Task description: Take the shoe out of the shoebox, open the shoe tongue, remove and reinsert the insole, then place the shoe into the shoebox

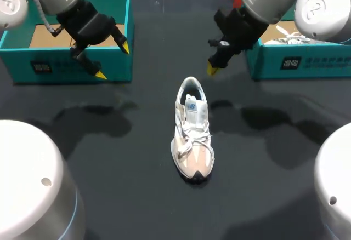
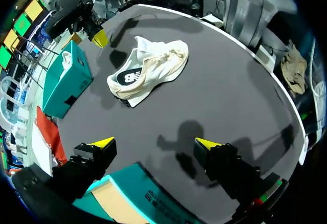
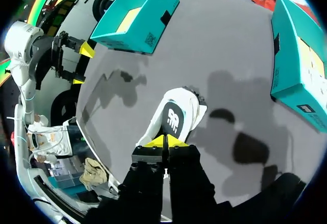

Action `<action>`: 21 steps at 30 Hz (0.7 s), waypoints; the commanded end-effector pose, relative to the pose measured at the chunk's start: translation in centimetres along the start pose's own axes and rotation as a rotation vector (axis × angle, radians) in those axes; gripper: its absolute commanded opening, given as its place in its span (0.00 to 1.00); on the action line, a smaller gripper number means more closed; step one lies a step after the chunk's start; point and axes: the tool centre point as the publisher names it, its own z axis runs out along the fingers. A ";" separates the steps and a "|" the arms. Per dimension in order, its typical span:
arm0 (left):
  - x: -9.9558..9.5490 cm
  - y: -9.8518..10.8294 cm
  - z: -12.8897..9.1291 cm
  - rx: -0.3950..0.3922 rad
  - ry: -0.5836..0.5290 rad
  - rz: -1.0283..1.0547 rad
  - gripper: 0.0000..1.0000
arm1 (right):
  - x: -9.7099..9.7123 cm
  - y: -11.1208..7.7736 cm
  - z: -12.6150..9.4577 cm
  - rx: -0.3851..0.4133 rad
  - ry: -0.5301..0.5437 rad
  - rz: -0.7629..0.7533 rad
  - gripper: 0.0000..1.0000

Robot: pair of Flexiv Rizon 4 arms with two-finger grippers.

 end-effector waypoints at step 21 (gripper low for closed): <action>-1.2 3.0 -1.6 0.069 0.060 0.112 1.00 | 2.8 0.5 7.0 -0.028 -0.390 0.097 0.00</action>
